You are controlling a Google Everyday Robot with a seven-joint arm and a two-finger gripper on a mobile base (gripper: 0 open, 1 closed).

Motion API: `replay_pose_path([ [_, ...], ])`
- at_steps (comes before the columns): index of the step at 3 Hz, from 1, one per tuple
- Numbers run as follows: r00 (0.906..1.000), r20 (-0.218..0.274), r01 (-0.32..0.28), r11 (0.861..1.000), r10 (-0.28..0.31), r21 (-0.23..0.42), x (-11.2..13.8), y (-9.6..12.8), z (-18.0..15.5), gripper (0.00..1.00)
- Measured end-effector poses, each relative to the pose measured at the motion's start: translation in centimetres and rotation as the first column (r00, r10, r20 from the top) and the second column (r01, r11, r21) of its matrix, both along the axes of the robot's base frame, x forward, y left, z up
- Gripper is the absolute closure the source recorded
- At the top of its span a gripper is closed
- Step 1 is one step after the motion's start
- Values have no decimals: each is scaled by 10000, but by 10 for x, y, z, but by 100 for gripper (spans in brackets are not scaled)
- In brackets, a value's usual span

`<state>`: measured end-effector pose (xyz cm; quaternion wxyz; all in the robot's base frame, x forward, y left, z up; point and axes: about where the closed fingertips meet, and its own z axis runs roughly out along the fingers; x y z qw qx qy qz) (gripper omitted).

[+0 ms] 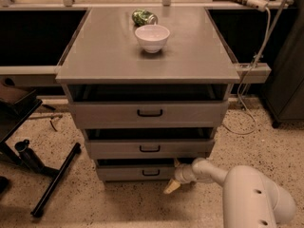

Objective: Open bottom drawer

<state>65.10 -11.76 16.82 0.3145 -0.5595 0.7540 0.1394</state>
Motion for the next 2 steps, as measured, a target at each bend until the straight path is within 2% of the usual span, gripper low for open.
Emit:
replay_pose_path([
  [1,10000,-43,-38,9999,38,-120,-1,1,0,0],
  [2,9964,-608,-623,9965,588,-566,-17,15,4,0],
])
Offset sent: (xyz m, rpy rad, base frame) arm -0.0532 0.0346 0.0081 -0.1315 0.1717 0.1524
